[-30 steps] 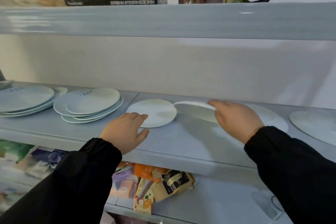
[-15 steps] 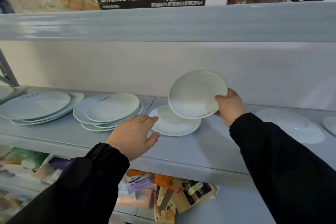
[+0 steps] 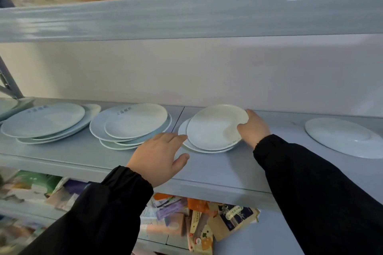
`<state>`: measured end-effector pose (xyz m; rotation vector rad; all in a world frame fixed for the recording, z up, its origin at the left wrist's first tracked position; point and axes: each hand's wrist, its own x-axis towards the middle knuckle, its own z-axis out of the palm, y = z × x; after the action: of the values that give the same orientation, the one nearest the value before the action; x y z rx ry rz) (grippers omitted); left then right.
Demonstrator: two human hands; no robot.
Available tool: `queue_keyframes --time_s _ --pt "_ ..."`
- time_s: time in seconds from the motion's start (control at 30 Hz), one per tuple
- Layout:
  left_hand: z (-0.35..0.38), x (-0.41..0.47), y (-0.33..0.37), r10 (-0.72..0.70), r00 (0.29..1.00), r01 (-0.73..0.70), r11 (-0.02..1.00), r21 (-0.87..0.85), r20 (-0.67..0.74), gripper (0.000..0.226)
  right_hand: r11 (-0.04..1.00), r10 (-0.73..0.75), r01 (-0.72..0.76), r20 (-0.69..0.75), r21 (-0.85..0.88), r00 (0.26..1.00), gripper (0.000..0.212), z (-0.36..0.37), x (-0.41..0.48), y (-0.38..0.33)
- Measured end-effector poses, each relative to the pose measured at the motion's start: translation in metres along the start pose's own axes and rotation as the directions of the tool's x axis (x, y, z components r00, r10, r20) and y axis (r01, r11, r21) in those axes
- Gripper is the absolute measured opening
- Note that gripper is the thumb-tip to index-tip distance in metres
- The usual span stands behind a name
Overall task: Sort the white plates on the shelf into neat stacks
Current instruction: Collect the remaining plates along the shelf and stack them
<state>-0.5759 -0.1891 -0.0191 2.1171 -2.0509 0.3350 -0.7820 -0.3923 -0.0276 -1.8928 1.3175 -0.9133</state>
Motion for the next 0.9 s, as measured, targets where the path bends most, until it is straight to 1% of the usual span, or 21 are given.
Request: queue_keyframes --time_s 0.1,0.2,0.23,0.33,0.4,0.43,0.53,0.57,0.67,0.73,0.8,0.9 --pt "0.003 0.000 -0.002 0.003 1.000 -0.003 1.000 -0.005 0.006 0.077 1.000 0.029 -0.029 0.075 0.000 0.997 0.041 0.000 -0.001 0.003" --pt "0.005 0.000 -0.002 0.011 1.000 -0.011 1.000 -0.012 0.003 0.077 0.998 0.024 -0.017 0.126 -0.056 0.992 0.058 0.001 -0.005 0.003" --pt "0.005 0.001 -0.002 0.014 1.000 -0.014 1.000 -0.008 0.003 0.076 0.998 0.006 0.002 0.128 -0.068 0.992 0.057 0.002 -0.005 0.002" --pt "0.006 0.002 -0.003 0.021 1.000 -0.021 1.000 -0.018 -0.006 0.075 0.995 -0.046 0.057 0.138 -0.078 0.989 0.036 0.003 -0.005 0.003" --pt "0.007 0.003 -0.002 0.021 1.000 -0.022 1.000 -0.020 -0.016 0.073 0.996 -0.035 0.046 0.128 -0.080 0.991 0.030 0.003 -0.005 0.006" --pt "0.006 0.004 -0.002 0.022 1.000 -0.023 1.000 -0.016 -0.018 0.073 0.996 -0.028 0.039 0.117 -0.086 0.993 0.033 0.003 -0.005 0.007" --pt "0.006 0.008 0.000 0.033 0.999 -0.033 0.999 -0.010 -0.017 0.074 0.990 -0.011 0.025 0.105 -0.137 0.994 0.061 0.000 -0.008 0.007" --pt "0.006 0.009 0.001 0.037 0.999 -0.037 0.999 -0.012 -0.017 0.075 0.986 -0.020 0.038 0.111 -0.161 0.994 0.066 -0.002 -0.009 0.008" --pt "0.007 0.016 0.005 0.055 0.998 -0.056 0.998 -0.020 -0.032 0.075 0.950 -0.054 0.097 0.148 -0.297 0.987 0.064 -0.010 -0.014 0.010" --pt "0.009 0.023 0.009 0.073 0.997 -0.074 0.997 -0.026 -0.033 0.076 0.917 -0.056 0.121 0.180 -0.379 0.982 0.072 -0.017 -0.018 0.013" --pt "0.011 0.033 0.014 0.097 0.995 -0.098 0.995 -0.035 -0.031 0.076 0.899 -0.029 0.109 0.192 -0.424 0.981 0.080 -0.026 -0.022 0.016" --pt "0.014 0.049 0.026 0.145 0.989 -0.146 0.988 -0.045 -0.027 0.078 0.867 0.003 0.083 0.172 -0.491 0.985 0.084 -0.043 -0.030 0.025"
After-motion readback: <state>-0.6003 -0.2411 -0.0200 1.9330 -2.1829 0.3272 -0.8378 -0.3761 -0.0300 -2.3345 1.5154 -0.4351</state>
